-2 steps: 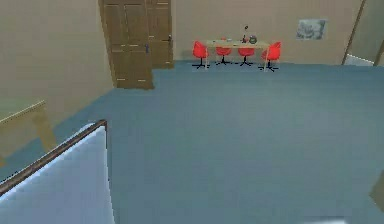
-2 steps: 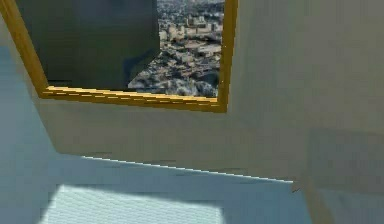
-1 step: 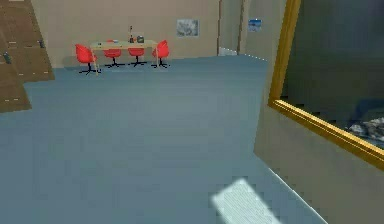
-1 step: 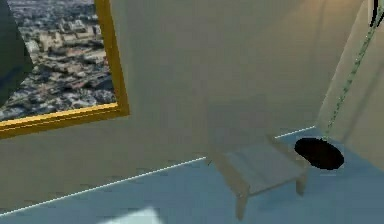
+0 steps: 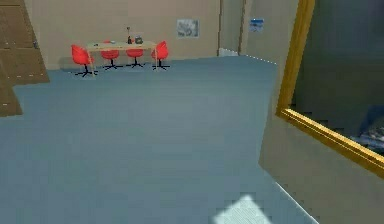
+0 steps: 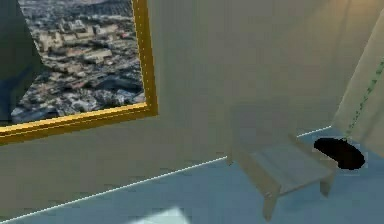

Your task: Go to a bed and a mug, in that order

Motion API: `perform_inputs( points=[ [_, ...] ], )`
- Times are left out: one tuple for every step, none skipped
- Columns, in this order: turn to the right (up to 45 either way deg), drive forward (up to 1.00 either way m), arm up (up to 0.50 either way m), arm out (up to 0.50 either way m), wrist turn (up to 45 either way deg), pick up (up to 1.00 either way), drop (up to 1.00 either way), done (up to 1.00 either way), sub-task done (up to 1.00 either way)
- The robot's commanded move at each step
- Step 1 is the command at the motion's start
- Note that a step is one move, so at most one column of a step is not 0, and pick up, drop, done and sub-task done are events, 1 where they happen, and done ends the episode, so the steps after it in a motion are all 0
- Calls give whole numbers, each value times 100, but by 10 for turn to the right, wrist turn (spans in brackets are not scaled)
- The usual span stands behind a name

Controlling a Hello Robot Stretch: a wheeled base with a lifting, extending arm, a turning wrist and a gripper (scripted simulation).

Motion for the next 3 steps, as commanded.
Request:
perform_inputs(
  points=[
    [0,100,0,0,0,0,0,0,0],
    [0,60,0,0,0,0,0,0,0],
    [180,0,0,0,0,0,0,0,0]
  ],
)
